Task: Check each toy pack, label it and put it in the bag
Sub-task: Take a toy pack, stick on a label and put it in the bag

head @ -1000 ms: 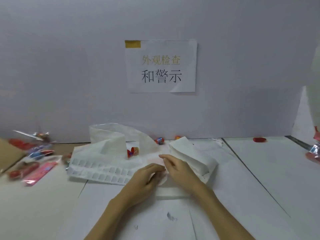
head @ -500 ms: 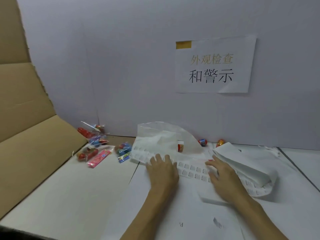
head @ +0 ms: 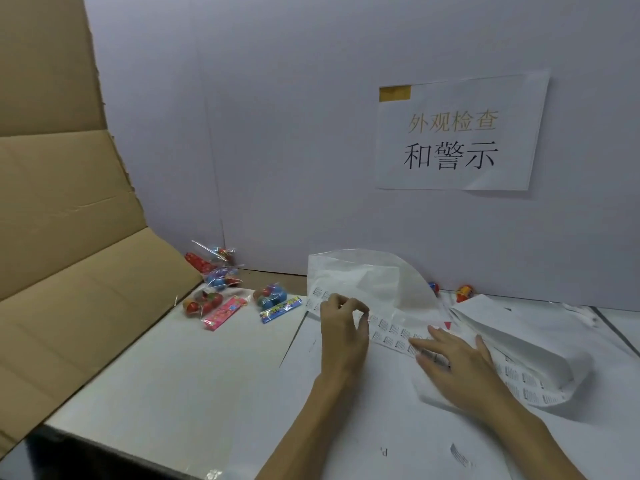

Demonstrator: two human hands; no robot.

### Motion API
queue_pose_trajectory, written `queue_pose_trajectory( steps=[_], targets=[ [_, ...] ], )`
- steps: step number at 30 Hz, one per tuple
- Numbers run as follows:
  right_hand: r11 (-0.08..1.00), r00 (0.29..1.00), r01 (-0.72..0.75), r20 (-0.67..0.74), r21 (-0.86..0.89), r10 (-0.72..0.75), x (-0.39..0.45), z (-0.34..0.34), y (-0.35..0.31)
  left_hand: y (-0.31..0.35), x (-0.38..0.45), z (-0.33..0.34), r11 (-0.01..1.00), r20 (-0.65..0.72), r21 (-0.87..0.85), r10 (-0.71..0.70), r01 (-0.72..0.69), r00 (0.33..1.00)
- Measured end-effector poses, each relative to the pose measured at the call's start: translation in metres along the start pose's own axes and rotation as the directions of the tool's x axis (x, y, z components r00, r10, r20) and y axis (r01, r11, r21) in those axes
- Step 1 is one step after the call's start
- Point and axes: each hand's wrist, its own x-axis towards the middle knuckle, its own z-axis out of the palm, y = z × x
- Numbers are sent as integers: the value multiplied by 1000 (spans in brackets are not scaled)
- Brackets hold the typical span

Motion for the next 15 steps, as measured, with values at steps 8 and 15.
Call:
queue_pose_trajectory(
  steps=[8,15],
  targets=[
    [1000,1000,-22,-12,16,23,2,0,0,-39,59,-34,818,-22,449,-392,359,920],
    [999,1000,-17,-9,28,17,4,2,2,-72,68,-35,670,49,701,-388,245,921]
  ],
)
